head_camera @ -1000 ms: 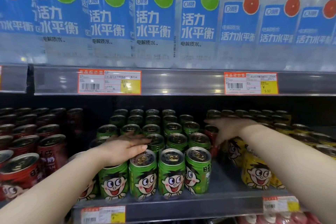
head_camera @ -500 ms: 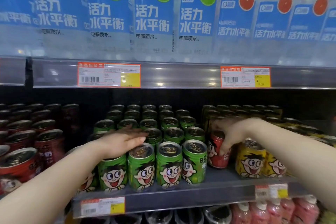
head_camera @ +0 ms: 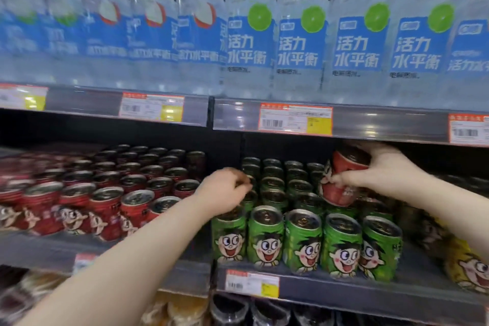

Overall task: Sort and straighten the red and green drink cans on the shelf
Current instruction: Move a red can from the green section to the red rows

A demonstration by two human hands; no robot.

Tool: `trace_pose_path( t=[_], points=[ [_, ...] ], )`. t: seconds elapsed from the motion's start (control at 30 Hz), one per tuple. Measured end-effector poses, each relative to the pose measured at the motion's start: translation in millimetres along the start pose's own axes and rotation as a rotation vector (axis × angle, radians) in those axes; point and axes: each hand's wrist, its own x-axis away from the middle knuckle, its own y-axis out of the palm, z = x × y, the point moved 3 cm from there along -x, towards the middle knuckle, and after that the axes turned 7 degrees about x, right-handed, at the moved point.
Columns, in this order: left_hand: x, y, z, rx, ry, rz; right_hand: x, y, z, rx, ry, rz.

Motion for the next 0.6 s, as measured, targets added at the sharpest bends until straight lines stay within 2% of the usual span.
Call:
trace_pose_path(
  t=[0.17,0.27,0.43,0.6],
  points=[
    [46,-55,-74,-0.218,-0.097,0.012,-18,64,-82,0.010,-0.163,-0.077],
    [82,-79,-107,-0.246,-0.179,-0.106,-30,102,-120,0.009,-0.196,-0.098],
    [106,-84,-133,-0.374,-0.143,-0.224,-45,145,-161,0.017,-0.174,-0.124],
    [103,-79,-132,-0.321,-0.139,-0.126,-51,158,-176,0.029,-0.145,-0.177]
  ],
)
